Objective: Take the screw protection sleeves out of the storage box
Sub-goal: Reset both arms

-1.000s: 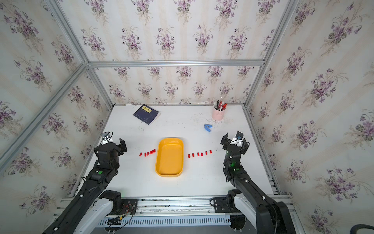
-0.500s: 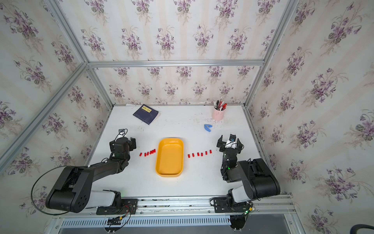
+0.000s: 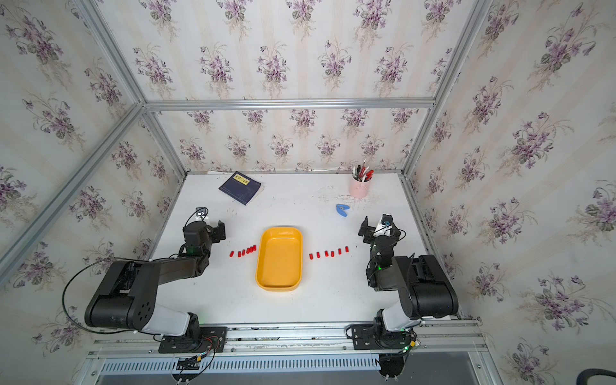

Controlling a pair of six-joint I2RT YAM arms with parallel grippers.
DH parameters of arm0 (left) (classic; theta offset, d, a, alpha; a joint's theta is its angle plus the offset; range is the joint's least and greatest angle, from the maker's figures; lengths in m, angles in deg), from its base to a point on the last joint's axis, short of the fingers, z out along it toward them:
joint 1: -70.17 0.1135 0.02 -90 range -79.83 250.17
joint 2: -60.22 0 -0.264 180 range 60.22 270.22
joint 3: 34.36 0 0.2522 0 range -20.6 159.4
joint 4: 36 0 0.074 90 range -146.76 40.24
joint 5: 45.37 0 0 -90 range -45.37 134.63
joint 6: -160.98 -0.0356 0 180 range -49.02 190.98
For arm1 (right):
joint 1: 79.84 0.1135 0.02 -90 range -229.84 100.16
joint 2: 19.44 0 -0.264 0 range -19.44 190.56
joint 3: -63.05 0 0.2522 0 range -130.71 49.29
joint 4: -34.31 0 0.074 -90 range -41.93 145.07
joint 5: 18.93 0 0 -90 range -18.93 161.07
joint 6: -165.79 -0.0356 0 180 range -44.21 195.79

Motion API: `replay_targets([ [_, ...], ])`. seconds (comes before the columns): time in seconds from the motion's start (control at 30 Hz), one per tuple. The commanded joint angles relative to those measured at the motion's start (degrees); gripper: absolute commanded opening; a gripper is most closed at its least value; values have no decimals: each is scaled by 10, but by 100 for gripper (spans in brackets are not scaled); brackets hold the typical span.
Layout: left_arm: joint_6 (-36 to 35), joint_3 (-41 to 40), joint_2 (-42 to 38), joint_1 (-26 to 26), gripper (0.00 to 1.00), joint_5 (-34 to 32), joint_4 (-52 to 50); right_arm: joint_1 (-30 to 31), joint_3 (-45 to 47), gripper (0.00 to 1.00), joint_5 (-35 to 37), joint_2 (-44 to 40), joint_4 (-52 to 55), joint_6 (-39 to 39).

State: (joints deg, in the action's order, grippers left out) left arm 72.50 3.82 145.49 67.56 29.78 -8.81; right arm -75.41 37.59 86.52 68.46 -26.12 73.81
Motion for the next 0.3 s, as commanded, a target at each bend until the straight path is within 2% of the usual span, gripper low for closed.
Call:
replay_targets([
  [0.0,1,3,-2,0,100,7,1,0,-1,100,-4,1,-4,-7],
  [0.27,0,2,-2,1,100,7,3,0,-2,100,-4,0,-2,-7],
])
